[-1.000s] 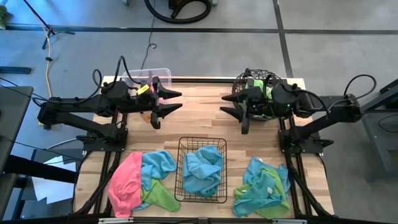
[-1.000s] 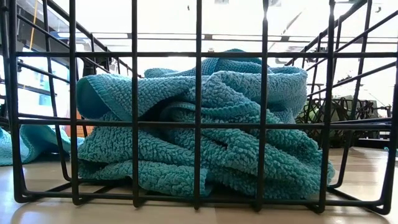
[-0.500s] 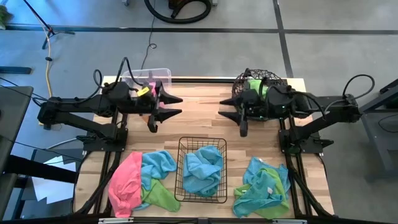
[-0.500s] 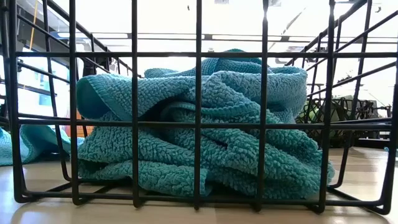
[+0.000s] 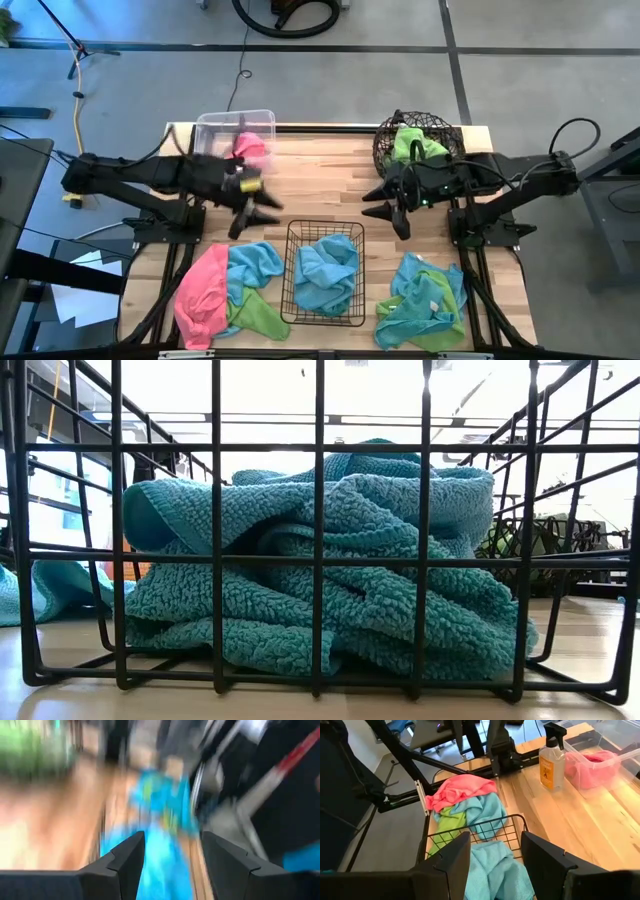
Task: Sort microfiber towel by color & place in baskets
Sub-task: Put the blue towel into the bottom basket
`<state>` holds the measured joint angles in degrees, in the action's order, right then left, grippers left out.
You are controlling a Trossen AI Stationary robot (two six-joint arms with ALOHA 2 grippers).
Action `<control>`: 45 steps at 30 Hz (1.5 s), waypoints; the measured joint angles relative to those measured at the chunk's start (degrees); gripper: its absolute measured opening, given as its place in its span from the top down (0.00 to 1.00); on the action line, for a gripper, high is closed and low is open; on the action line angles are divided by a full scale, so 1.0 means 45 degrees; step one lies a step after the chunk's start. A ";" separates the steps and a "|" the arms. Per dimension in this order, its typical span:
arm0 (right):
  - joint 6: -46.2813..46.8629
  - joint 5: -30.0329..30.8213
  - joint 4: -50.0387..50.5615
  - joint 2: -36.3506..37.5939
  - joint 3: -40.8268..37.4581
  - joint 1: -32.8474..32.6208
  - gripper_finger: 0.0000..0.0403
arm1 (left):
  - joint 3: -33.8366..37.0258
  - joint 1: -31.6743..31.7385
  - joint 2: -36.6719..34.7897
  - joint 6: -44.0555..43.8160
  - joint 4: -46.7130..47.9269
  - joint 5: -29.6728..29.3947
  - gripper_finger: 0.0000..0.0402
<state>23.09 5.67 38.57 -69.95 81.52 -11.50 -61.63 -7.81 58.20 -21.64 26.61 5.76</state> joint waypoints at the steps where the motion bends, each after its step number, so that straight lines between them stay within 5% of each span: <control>1: -0.0005 0.0061 -0.0002 0.0000 0.0000 -0.0043 0.57 | 0.0010 -0.0348 0.0017 -0.0406 0.1121 -0.0016 0.54; 7: -0.0035 0.0153 -0.0020 -0.0056 0.0003 -0.0046 0.57 | 0.0010 -0.3168 0.0710 -0.2723 0.6115 -0.0199 0.57; 13: -0.0038 0.0661 -0.0051 -0.0207 0.0010 -0.0032 0.57 | 0.0027 -0.5382 0.1938 -0.2577 0.8149 -0.1800 0.57; 32: 0.0204 0.0628 -0.0007 -0.1274 0.0010 -0.0066 0.57 | 0.5265 -0.3998 0.3199 0.1277 0.2939 -0.2981 0.57; 45: 0.0204 0.0613 0.0000 -0.1384 0.0010 -0.0066 0.57 | 0.6960 -0.3599 0.3199 0.0969 0.0595 -0.3064 0.57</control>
<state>24.01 8.43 38.57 -76.18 81.56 -11.79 -30.30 -24.01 72.60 -17.28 29.29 -8.03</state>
